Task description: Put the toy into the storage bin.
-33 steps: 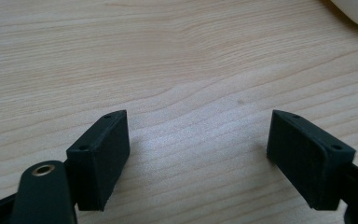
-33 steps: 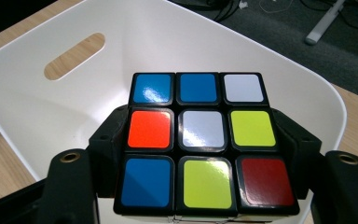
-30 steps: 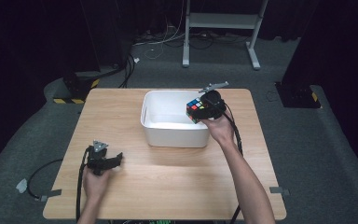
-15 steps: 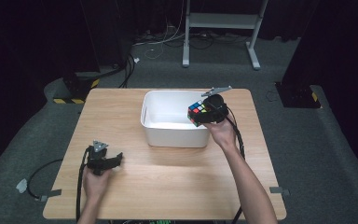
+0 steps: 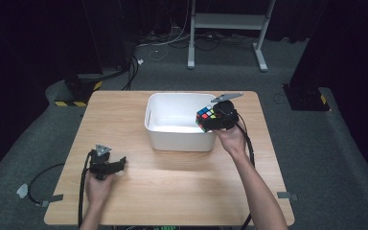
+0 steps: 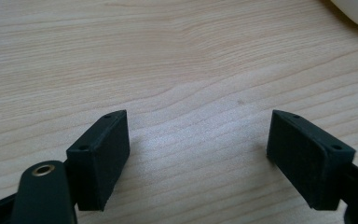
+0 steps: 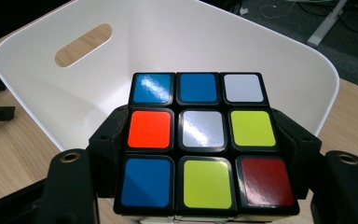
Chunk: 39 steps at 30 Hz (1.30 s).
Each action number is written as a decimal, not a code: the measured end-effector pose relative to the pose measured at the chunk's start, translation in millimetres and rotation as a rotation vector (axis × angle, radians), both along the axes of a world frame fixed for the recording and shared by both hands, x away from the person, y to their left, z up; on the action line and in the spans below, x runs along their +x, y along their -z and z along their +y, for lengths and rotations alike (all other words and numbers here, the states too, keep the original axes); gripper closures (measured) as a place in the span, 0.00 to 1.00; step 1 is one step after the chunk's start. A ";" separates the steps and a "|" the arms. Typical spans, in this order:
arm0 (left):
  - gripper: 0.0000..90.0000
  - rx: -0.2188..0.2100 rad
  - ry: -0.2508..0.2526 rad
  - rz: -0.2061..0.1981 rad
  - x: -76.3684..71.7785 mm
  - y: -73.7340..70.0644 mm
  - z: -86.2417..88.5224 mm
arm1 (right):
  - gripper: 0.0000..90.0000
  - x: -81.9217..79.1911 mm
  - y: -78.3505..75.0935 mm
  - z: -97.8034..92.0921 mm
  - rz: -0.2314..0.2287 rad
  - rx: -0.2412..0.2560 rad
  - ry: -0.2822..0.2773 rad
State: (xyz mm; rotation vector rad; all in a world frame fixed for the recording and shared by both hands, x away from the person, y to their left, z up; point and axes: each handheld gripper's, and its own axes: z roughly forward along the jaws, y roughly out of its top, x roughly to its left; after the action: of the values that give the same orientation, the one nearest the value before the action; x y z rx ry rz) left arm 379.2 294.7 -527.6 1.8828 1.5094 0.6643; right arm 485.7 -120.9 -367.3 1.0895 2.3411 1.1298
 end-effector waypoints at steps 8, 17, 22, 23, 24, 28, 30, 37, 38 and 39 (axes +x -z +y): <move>0.24 0.001 0.000 0.000 0.0 0.0 0.0 | 0.37 -0.9 5.1 -2.7 -0.002 0.001 -0.001; 0.24 0.000 0.001 -0.001 0.0 0.1 0.0 | 0.37 -1.9 9.2 -2.2 0.003 -0.007 -0.003; 0.24 0.000 0.000 -0.001 0.0 0.1 0.0 | 0.37 -2.3 12.3 -2.0 0.005 -0.007 -0.003; 0.24 0.000 0.000 -0.001 0.0 0.1 0.0 | 0.37 -2.3 12.3 -2.0 0.005 -0.007 -0.003; 0.24 0.000 0.000 -0.001 0.0 0.1 0.0 | 0.37 -2.3 13.8 -1.7 0.006 -0.009 -0.003; 0.24 0.000 0.000 -0.001 0.0 0.1 -0.1 | 0.37 -2.5 15.7 -1.3 0.005 -0.013 -0.003; 0.24 0.001 0.000 -0.001 0.0 0.1 -0.1 | 0.37 -2.9 16.2 -0.9 0.001 -0.017 -0.003; 0.24 0.001 0.000 -0.001 0.0 0.1 -0.1 | 0.37 -3.5 17.3 -0.4 -0.003 -0.028 -0.007; 0.24 0.001 0.000 -0.001 0.0 0.1 -0.1 | 0.37 -3.5 17.3 -0.4 -0.003 -0.028 -0.007; 0.24 0.001 0.000 -0.001 0.0 0.1 -0.1 | 0.37 -3.7 17.3 -0.3 -0.004 -0.028 -0.006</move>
State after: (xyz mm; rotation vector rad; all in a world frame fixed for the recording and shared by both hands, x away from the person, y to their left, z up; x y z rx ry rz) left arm 379.2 294.6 -527.7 1.8824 1.5086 0.6664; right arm 482.0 -121.3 -384.6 1.0696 2.3517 1.0966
